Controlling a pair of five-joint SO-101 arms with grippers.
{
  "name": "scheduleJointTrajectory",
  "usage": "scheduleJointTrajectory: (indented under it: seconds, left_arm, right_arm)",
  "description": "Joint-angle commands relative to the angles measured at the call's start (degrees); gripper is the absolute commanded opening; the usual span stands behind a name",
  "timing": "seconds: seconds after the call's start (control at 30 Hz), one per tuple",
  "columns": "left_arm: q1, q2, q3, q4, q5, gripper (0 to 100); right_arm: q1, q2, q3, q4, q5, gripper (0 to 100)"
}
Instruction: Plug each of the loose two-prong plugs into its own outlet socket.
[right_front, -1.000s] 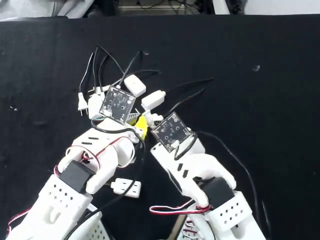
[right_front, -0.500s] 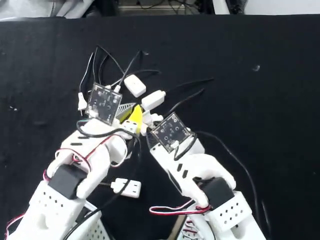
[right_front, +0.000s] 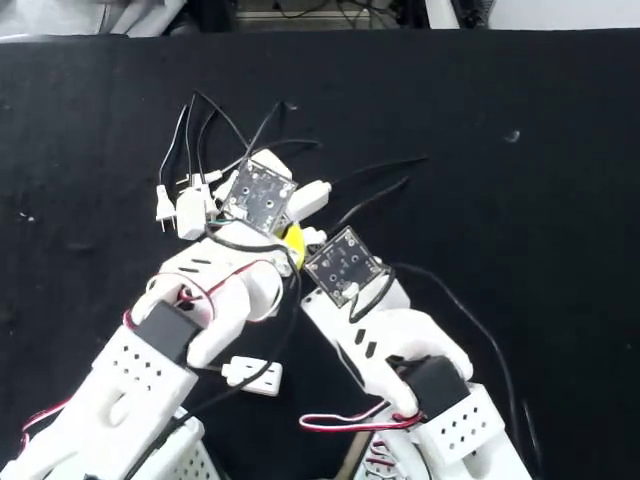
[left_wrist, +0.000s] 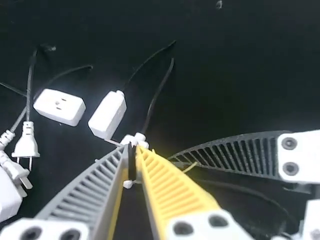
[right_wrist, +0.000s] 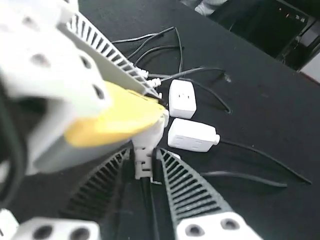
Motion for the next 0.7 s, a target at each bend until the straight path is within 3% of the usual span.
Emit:
scheduleJointTrajectory:
  seconds: [0.0,0.67]
  left_arm:
    - [0.22,0.26,-2.86,-0.44,-0.35,3]
    - [0.22,0.26,-1.10,-0.88,-0.26,3]
  right_arm:
    - [-0.35,-1.54,-4.70,1.14,0.62,1.1]
    - [-0.53,-1.01,-8.48,0.97,2.81,1.1]
